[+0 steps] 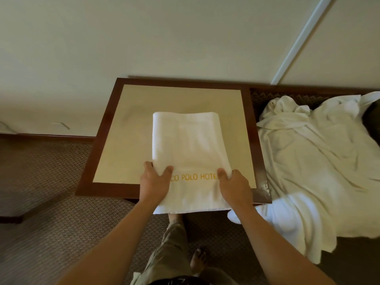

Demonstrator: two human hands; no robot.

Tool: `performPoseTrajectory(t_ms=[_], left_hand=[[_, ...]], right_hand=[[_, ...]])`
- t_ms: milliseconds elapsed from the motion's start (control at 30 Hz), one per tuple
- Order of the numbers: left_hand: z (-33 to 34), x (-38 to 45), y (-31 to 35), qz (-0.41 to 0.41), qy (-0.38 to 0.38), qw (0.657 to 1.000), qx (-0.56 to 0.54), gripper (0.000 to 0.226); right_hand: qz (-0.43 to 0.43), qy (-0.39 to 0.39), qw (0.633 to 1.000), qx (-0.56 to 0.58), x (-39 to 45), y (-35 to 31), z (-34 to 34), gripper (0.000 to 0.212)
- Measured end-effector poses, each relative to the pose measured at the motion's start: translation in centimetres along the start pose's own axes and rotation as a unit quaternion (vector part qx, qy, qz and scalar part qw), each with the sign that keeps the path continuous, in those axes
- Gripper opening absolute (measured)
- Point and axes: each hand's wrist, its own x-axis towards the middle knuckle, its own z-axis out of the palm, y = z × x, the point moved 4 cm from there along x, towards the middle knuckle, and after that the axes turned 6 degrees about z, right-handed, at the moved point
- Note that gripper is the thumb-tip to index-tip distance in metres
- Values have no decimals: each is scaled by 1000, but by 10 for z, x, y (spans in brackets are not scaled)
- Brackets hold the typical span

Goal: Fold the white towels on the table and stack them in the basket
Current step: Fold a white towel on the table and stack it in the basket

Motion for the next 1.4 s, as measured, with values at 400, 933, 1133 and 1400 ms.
performPoseTrajectory(t_ms=[400, 933, 1133, 1400], left_hand=[[-11, 48, 9, -92, -48, 989, -106, 46], [-10, 76, 13, -139, -65, 960, -235, 73], [2, 80, 24, -28, 9, 999, -14, 56], [11, 73, 49, 220, 157, 944, 189, 57]], right_hand=[[-8, -38, 993, 110, 21, -21, -1, 56], [3, -50, 990, 133, 57, -44, -2, 53], [-21, 23, 991, 128, 53, -42, 5, 43], [-151, 159, 970, -103, 48, -84, 7, 66]])
